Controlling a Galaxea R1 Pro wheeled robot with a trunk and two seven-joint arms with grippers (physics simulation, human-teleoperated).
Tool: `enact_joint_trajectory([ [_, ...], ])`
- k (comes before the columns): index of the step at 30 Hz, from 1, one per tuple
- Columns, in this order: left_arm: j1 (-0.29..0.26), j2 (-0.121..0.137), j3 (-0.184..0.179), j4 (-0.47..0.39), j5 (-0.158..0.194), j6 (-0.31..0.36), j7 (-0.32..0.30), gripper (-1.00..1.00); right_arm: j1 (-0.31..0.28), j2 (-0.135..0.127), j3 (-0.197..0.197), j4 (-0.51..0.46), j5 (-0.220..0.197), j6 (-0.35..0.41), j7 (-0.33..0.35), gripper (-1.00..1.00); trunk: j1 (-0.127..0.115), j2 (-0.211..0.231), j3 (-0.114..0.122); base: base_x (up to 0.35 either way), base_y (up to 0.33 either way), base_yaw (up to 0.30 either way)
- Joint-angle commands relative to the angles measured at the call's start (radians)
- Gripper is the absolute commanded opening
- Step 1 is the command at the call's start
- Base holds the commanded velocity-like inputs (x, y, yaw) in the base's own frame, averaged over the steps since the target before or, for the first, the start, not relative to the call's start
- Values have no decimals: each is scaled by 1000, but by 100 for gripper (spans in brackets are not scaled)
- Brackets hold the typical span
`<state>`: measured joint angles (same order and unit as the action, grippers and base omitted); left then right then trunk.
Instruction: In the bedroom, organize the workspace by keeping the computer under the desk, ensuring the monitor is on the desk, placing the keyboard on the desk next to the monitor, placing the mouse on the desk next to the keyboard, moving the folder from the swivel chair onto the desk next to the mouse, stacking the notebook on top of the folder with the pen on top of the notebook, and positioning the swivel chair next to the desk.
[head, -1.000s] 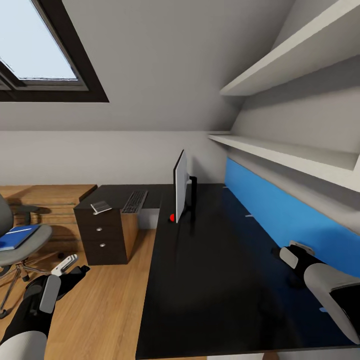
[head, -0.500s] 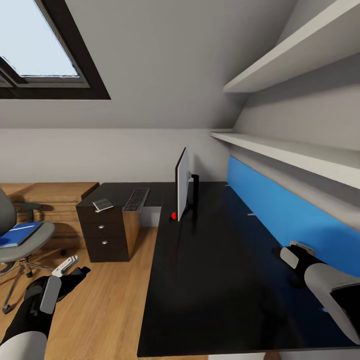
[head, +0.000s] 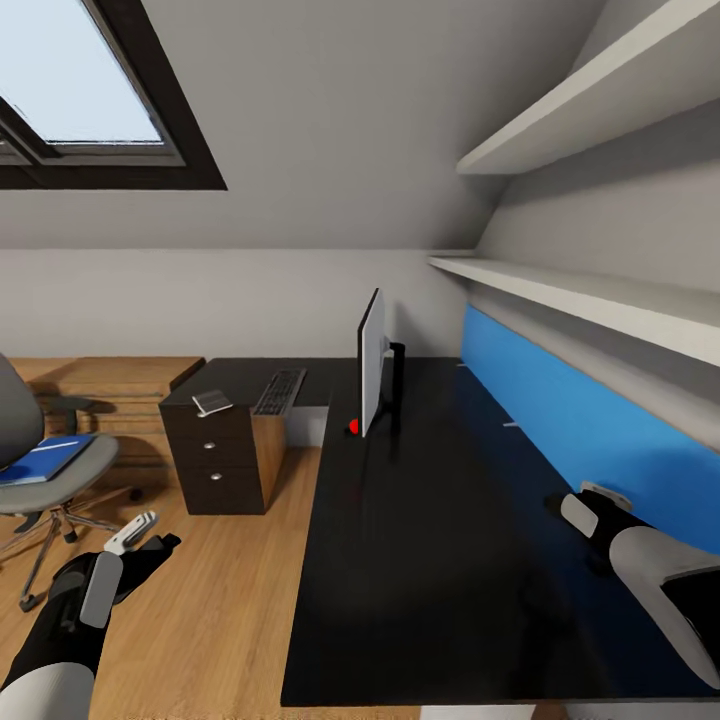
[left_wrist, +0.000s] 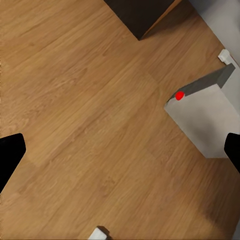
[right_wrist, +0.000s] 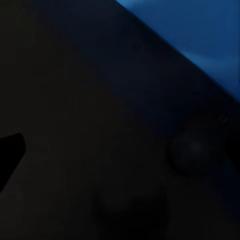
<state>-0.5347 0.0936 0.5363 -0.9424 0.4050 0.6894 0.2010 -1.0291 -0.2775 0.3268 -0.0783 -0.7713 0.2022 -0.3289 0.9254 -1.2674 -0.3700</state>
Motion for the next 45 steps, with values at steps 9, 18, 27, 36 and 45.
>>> enact_joint_trajectory([
  [9,-1,1,3,-1,11,4,8,100,0,-2,-142,49,-6,-115,-6,100,0,-1,-15,0,0,2],
  [18,-1,1,54,-1,11,3,8,100,0,0,-188,81,-6,-224,-7,100,0,-1,-29,0,0,0],
  [27,-1,2,64,-1,11,4,8,100,0,-7,-189,83,-3,-231,-24,100,0,-1,-39,0,0,0],
  [36,-1,-1,65,-1,11,3,8,100,7,-16,-186,79,4,-212,-37,100,0,-1,-40,0,0,0],
  [45,-1,-2,65,-1,11,4,8,100,9,-60,-188,48,5,-45,-47,100,0,-1,-40,0,0,0],
])
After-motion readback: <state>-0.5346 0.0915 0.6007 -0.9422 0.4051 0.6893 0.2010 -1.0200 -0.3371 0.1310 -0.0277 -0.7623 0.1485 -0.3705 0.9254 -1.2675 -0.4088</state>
